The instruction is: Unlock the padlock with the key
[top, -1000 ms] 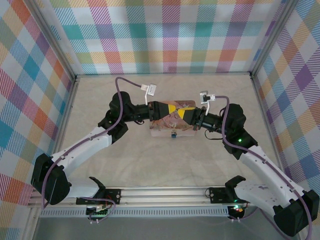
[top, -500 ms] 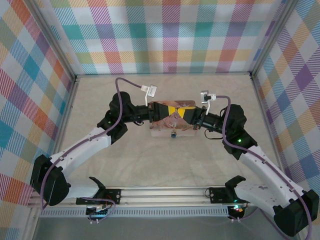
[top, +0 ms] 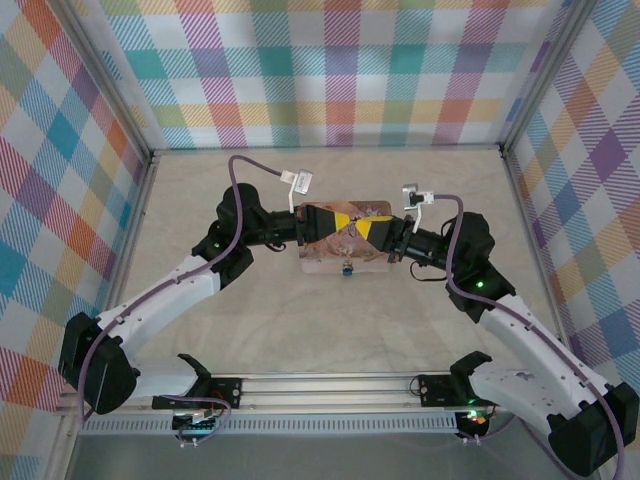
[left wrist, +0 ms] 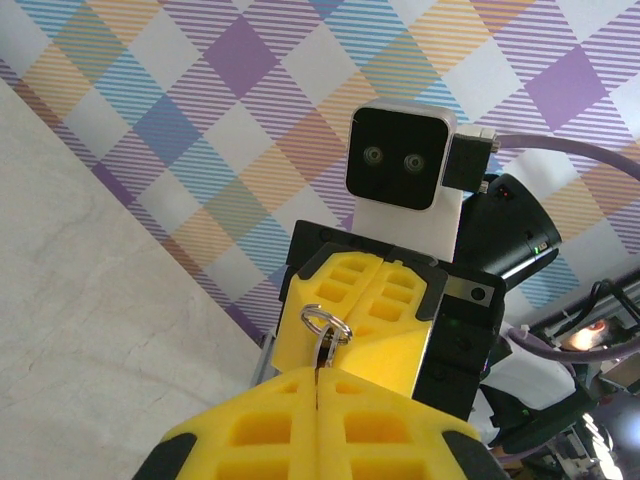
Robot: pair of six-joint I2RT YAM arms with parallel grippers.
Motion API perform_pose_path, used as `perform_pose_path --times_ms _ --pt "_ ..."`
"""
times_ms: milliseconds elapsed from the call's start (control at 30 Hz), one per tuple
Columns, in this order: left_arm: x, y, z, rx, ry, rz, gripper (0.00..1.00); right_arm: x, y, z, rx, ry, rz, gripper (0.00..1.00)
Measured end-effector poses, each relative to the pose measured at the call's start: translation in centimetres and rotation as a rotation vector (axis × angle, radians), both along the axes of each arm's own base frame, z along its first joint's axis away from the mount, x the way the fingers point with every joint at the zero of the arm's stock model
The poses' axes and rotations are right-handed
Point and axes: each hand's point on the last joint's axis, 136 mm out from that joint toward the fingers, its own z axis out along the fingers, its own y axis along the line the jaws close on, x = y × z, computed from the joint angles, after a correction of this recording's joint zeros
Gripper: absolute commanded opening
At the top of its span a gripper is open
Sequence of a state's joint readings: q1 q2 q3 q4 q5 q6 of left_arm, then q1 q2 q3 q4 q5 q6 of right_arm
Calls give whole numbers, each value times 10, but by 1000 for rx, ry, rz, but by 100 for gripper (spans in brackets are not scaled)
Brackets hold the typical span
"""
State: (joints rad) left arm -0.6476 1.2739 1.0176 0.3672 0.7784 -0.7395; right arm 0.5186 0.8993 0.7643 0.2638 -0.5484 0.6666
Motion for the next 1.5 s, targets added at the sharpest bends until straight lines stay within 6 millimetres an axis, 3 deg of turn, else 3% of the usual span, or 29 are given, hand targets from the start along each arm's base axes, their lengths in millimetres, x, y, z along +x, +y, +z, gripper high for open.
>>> perform_pose_path --times_ms 233,467,633,767,867,1033,1133,1267,1367,1500 --pt "0 0 1 0 -4 2 17 -3 2 -2 -2 3 22 0" --pt "1 0 2 -3 -9 4 0 -5 2 -4 0 8 30 0" --pt "0 0 4 -4 -10 4 0 -6 1 -4 0 8 29 0" --pt "2 0 2 36 -11 16 0 -3 0 -10 -17 28 13 45" --pt "6 3 5 100 -26 46 0 1 -6 -23 -57 67 -43 56" --pt "13 11 6 249 -43 107 0 7 -27 -37 -130 90 -181 57" --pt "20 11 -12 359 -18 114 0 13 -36 -48 -174 103 -250 59" --pt "29 9 -59 539 84 82 0 19 -41 -71 -244 130 -283 57" --pt "33 9 -90 671 157 50 0 25 -37 -89 -293 168 -273 53" --pt "24 12 -112 764 202 -2 0 28 -25 -112 -332 226 -213 49"
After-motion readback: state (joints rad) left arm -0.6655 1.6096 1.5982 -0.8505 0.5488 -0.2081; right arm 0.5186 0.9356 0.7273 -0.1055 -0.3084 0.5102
